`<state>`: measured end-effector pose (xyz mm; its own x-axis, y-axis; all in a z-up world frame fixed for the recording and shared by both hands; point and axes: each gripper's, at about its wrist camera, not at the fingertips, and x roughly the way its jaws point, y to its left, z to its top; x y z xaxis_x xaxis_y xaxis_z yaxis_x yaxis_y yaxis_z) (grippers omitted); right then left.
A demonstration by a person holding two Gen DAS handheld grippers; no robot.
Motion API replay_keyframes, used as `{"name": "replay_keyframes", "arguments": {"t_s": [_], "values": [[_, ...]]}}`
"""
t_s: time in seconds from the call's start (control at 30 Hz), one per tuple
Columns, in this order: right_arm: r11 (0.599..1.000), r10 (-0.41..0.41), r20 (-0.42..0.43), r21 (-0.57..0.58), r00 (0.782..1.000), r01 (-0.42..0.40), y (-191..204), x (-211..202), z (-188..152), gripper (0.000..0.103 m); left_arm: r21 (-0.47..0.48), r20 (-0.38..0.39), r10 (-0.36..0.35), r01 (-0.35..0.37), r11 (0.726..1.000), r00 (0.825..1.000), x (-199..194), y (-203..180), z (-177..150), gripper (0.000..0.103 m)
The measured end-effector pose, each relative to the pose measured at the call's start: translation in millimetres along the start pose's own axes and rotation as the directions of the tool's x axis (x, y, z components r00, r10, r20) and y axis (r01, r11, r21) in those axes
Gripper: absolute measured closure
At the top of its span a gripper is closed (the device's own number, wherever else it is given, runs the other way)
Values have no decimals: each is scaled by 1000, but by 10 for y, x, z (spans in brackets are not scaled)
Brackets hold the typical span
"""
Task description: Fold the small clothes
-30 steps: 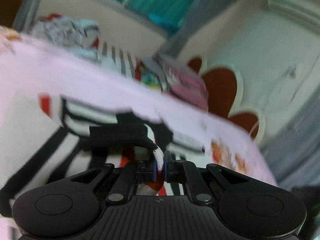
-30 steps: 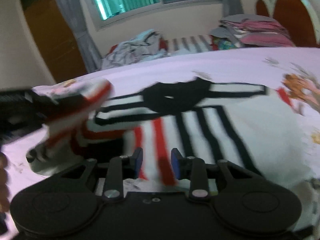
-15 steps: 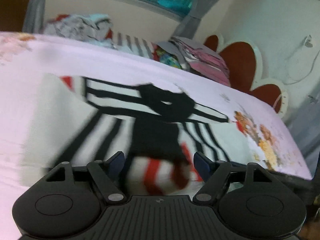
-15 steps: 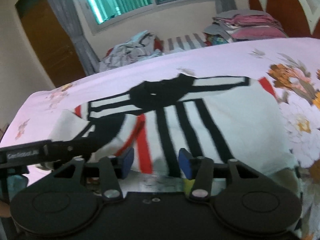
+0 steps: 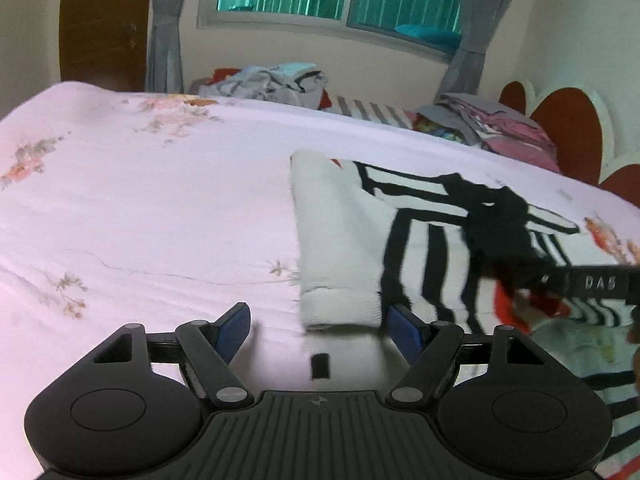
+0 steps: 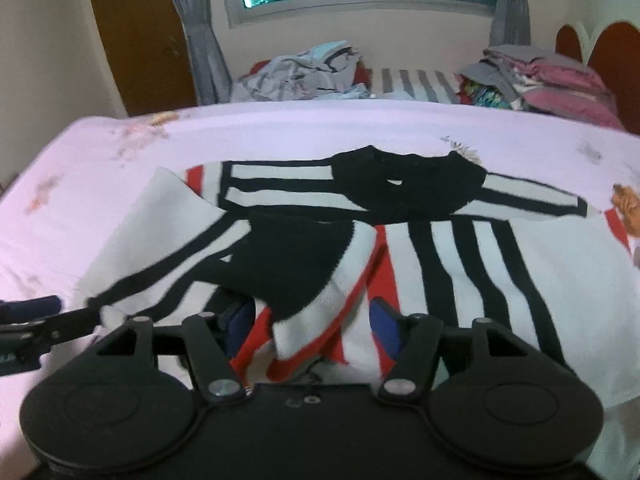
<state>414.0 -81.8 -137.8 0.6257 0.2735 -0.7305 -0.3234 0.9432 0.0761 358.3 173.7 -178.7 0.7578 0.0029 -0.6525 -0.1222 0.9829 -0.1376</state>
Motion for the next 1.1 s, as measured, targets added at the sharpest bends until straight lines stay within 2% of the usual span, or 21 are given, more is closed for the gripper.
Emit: {"name": "replay_keyframes", "arguments": {"t_s": [0.07,0.13,0.17,0.2,0.23,0.37,0.43,0.57,0.7,0.8,0.83,0.9,0.93,1.03,1.1], "values": [[1000,-1,-2,12,1000,1,-10,32,24,76,30,7,2,-2,1000,1000,78,-42,1,29],[999,14,10,44,1000,-15,-62,5,60,87,60,21,7,-8,998,1000,147,-86,3,30],[999,15,23,50,1000,-16,-89,-30,82,93,63,27,5,-7,998,1000,164,-94,13,35],[998,12,40,56,999,-14,-122,-78,109,95,61,32,-2,0,998,999,185,-99,34,45],[998,10,63,66,998,-14,-172,-144,144,96,59,37,-8,6,998,999,201,-112,57,50],[995,-51,123,94,991,39,-442,-327,222,96,91,45,-25,21,996,999,240,-213,110,53],[987,-84,92,143,992,70,-660,-283,186,96,83,25,-33,31,996,999,270,-216,100,53],[972,-95,15,219,995,90,-920,-156,28,96,62,4,-44,44,997,999,233,-197,62,53],[967,-124,24,226,992,116,-960,-164,-13,96,73,-17,-29,30,997,999,266,-173,33,53],[958,-153,48,252,987,136,-1018,-201,41,96,78,-1,-24,24,997,1000,251,-173,26,55],[959,-133,25,257,991,123,-1029,-161,41,95,83,10,-18,17,996,1000,245,-185,30,64],[958,-124,6,261,992,118,-1050,-137,13,87,75,14,-15,14,997,1000,247,-184,45,66],[957,-122,-4,265,993,119,-1077,-132,-1,80,77,14,-13,12,997,1000,250,-171,43,70],[943,-86,1,323,996,81,-1193,-165,-33,69,61,-3,-12,12,998,1000,282,-73,22,73],[941,-86,5,330,996,80,-1242,-182,-35,68,12,-11,-14,15,1000,1000,302,5,7,73]]}}
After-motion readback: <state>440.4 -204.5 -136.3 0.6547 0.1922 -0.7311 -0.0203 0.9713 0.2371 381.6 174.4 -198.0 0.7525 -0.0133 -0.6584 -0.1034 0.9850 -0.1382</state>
